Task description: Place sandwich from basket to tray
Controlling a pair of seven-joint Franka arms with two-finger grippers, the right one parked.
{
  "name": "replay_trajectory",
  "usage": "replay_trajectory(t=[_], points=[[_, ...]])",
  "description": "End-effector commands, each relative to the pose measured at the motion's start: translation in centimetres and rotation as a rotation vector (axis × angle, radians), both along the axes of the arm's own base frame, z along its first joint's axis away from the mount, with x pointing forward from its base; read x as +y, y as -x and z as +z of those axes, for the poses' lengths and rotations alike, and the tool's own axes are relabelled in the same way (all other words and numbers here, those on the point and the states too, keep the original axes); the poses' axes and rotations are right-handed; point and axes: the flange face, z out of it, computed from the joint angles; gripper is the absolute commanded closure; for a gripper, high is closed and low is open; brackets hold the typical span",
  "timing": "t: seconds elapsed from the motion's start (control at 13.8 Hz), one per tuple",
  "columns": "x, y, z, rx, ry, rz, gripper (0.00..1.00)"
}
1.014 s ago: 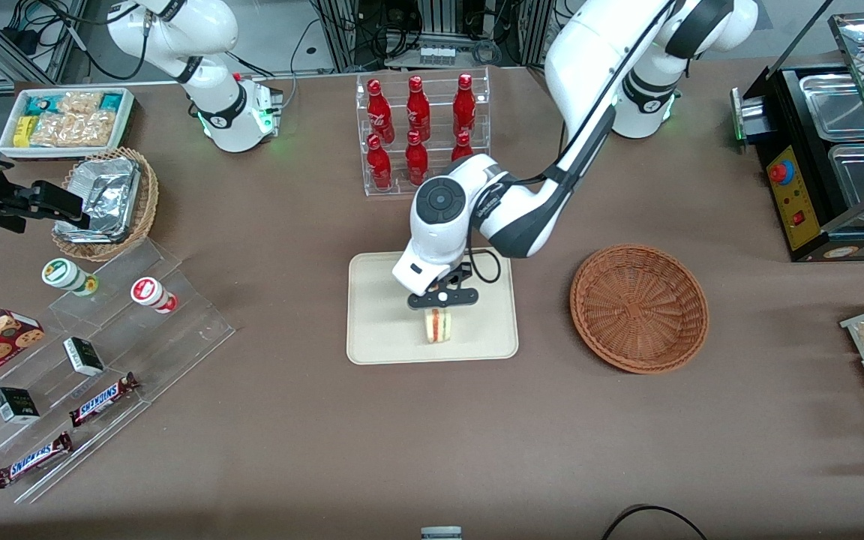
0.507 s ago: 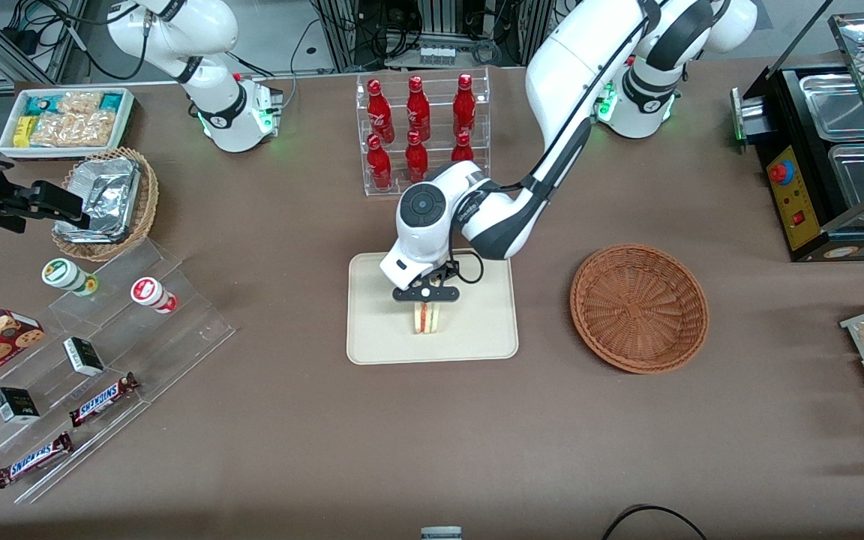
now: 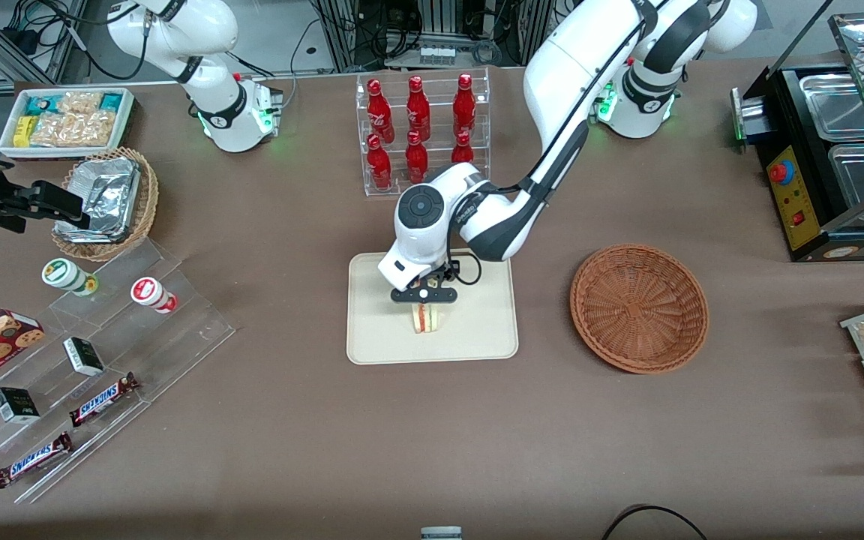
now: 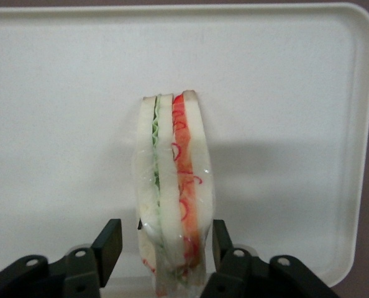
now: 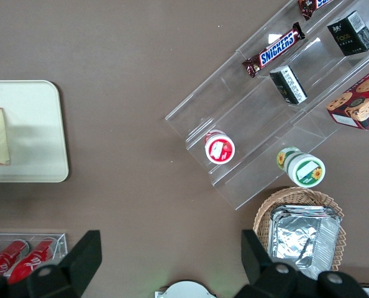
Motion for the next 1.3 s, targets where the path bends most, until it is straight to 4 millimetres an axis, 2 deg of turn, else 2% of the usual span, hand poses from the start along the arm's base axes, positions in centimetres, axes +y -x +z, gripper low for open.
replay_trajectory(t=[0.0, 0.14, 0.29, 0.43, 0.65, 0.8, 0.94, 1.23], points=[[0.7, -0.5, 5.6, -0.036, 0.006, 0.017, 0.00], [2.2, -1.0, 9.4, -0.042, -0.014, 0.035, 0.00], [5.8, -3.4, 14.1, -0.065, 0.001, 0.101, 0.00], [8.9, -4.5, 18.3, -0.050, 0.014, 0.163, 0.00], [13.8, -5.2, 23.5, -0.040, -0.016, 0.248, 0.00], [18.7, -6.1, 26.8, -0.026, -0.044, 0.305, 0.00], [23.0, -6.7, 29.4, -0.023, -0.055, 0.363, 0.00], [28.2, -7.4, 31.0, -0.013, -0.079, 0.348, 0.00]])
